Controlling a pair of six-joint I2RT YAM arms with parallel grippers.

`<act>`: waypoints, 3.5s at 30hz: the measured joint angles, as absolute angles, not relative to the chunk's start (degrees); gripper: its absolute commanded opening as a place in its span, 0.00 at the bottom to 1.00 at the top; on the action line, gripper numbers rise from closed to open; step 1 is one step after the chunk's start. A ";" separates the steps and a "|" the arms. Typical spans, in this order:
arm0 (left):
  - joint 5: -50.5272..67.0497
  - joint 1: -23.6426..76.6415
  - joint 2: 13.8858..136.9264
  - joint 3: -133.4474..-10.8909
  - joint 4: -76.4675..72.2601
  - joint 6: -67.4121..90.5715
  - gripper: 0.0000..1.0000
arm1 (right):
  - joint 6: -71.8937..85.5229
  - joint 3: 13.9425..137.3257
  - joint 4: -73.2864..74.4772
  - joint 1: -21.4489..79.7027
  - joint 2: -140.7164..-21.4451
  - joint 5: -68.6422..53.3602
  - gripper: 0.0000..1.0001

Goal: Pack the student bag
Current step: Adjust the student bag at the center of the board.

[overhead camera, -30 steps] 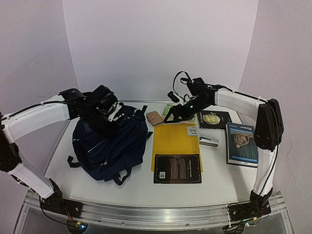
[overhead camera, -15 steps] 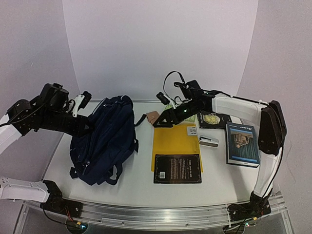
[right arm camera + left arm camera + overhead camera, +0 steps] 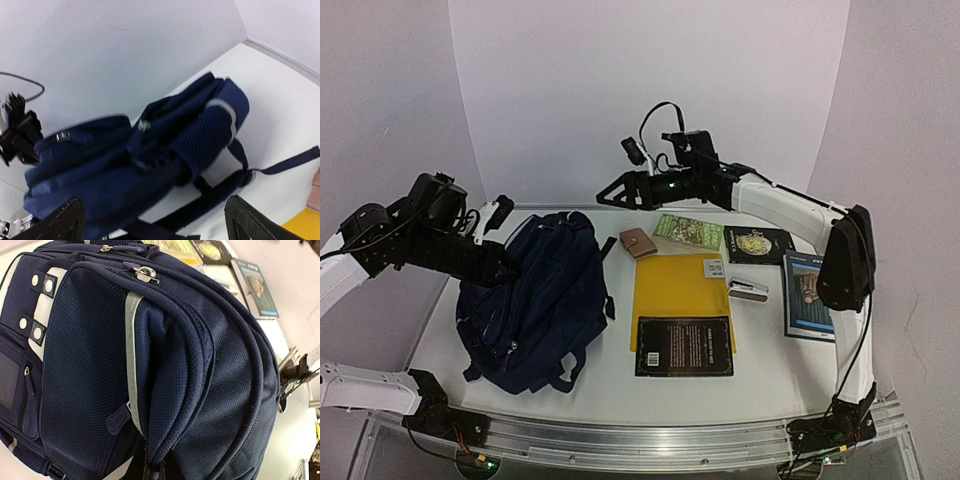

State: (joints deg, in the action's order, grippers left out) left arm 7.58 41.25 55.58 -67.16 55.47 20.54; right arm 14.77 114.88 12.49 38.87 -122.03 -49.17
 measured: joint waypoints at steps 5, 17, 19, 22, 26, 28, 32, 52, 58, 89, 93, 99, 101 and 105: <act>9.52 41.24 57.58 -67.76 57.36 18.94 0.00 | 27.28 128.08 9.74 38.81 -132.71 -49.43 0.98; 10.61 41.23 59.62 -68.58 57.67 17.67 0.00 | 39.92 130.76 10.65 39.67 -145.91 -46.01 0.54; 10.53 41.23 59.94 -68.58 57.69 17.63 0.00 | 41.19 130.76 10.19 40.30 -145.97 -46.79 0.24; 9.14 41.28 60.05 -68.58 58.03 17.73 0.00 | 44.20 130.76 7.29 41.34 -145.97 -48.40 0.01; 5.15 41.58 60.03 -68.58 59.43 17.98 0.00 | 47.30 130.76 5.13 41.42 -145.93 -48.53 0.00; 2.11 41.63 60.03 -68.58 59.99 18.00 0.00 | 48.77 129.91 4.00 40.83 -145.37 -48.42 0.00; -5.12 41.42 60.78 -68.58 59.79 18.04 0.00 | 51.87 125.66 3.34 39.37 -141.07 -47.85 0.00; -15.27 30.24 73.92 -71.64 55.02 25.69 0.00 | 57.39 118.05 1.76 39.48 -127.92 -37.21 0.00; -12.27 27.87 73.68 -71.61 54.79 25.21 0.00 | 55.87 117.98 1.81 40.07 -127.92 -36.17 0.00; 12.77 29.17 102.46 -87.39 44.70 24.87 0.24 | 30.99 121.77 11.21 29.03 -131.63 -34.19 0.98; 15.51 28.86 107.39 -90.77 43.88 26.08 0.53 | 26.58 113.14 15.90 26.79 -121.64 -35.91 0.94; 16.42 28.80 98.45 -84.74 44.04 29.37 0.55 | 16.02 106.93 22.30 31.79 -112.81 -36.98 0.79; 17.33 28.74 91.05 -78.52 42.82 32.27 0.53 | 12.24 106.69 24.28 34.80 -112.46 -36.67 0.76; 19.15 29.09 76.48 -65.60 42.55 37.87 0.51 | 5.78 105.87 28.84 41.10 -112.49 -35.51 0.74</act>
State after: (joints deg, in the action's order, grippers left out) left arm 19.15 29.09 76.48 -65.60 42.55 37.87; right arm 5.78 105.87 28.84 41.10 -112.49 -35.51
